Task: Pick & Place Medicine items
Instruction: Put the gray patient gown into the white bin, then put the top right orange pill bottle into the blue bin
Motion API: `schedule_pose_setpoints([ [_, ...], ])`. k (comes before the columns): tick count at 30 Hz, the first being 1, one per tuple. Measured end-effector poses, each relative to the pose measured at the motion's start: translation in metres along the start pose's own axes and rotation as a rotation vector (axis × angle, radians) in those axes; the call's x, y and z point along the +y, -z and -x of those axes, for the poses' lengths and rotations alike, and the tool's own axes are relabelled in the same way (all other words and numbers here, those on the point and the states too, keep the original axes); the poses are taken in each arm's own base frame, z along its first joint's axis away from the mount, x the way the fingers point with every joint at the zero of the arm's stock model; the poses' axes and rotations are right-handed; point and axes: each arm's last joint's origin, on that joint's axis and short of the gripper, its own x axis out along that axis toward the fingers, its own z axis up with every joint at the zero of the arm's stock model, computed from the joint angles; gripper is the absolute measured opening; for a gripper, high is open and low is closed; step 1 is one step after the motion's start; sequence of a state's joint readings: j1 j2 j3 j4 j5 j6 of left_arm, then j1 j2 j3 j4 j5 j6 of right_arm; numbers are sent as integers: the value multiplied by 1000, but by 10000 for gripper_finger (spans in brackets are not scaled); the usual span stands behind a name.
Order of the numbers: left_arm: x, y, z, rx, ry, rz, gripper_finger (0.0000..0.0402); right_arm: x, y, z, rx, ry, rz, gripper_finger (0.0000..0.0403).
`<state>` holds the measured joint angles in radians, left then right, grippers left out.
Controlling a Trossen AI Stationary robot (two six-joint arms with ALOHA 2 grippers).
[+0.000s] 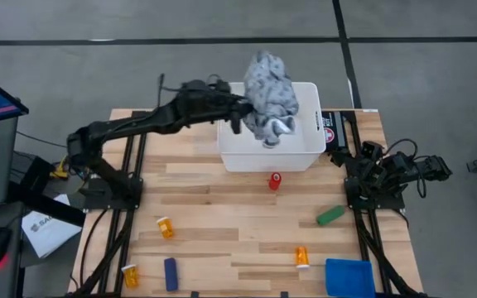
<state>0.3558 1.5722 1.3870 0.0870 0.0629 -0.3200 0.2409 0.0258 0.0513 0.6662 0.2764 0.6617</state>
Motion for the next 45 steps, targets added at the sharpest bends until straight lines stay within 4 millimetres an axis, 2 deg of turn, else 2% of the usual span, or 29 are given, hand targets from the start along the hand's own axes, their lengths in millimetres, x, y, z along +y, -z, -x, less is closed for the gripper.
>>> schedule_pose_setpoints([
  [4, 4, 17, -21, 80, -107, -52, 11, 0, 0, 0, 9, -11, 7, 240],
  [11, 21, 56, -37, 272, -295, -19, 11, 0, 1, 0, 12, -9, 9, 240],
  [16, 28, 69, -42, 319, -380, 23, 25, 0, 1, 0, 15, -6, 11, 240],
  [18, 30, 75, -45, 343, -397, 14, 46, 0, 1, 0, 15, -6, 13, 240],
  [24, 28, 70, -42, 326, -395, 19, 139, 0, 1, 0, 15, -6, 12, 240],
  [28, 21, 51, -35, 225, -356, 9, 193, 0, 1, 0, 16, -5, 16, 240],
  [31, 8, 27, -23, 112, -291, -23, 215, 0, 1, 0, 18, -4, 17, 240],
  [33, -4, 9, -7, 64, -226, -65, 221, 0, 1, 0, 21, -3, 16, 240],
  [37, -32, -17, 43, 109, -18, -224, 219, 0, 2, 0, 23, -5, 11, 240],
  [40, -54, -15, 91, 294, 106, -313, 215, 0, 2, 0, 27, -7, 7, 240],
  [45, -88, 16, 170, 718, 223, -326, 220, 1, 2, 0, 34, -13, -26, 240],
])
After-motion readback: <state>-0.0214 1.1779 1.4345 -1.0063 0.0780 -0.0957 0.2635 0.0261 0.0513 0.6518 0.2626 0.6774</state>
